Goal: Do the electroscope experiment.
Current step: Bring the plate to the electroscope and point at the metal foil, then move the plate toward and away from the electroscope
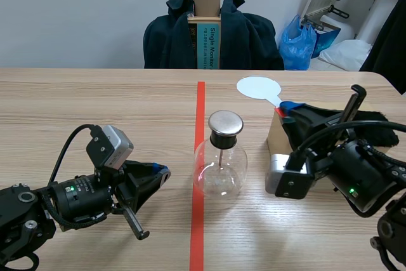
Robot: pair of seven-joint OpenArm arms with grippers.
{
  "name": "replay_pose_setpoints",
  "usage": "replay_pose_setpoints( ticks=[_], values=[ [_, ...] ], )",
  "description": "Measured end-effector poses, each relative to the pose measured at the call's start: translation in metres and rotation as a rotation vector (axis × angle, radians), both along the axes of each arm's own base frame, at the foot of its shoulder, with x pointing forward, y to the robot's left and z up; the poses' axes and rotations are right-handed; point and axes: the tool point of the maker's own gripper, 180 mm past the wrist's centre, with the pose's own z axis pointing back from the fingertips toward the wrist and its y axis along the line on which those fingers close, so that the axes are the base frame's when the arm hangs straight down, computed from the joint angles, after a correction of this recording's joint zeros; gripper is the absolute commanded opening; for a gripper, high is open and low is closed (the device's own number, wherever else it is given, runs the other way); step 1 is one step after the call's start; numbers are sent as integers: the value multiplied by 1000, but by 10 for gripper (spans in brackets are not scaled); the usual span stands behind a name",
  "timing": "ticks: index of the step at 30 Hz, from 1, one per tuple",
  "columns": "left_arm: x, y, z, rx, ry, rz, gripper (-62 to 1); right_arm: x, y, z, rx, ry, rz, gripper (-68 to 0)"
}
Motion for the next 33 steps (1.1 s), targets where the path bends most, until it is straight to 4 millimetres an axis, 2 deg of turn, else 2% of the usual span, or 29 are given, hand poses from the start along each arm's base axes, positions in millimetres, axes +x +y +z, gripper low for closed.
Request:
replay_pose_setpoints(
  ticks=[17, 33],
  values=[
    [0, 0, 0, 1, 0, 0, -581, -45, 29, -5, -3, -32, 211, -667],
    [0, 0, 0, 1, 0, 0, -581, -58, 40, -3, -7, -53, 301, -667]
  ],
)
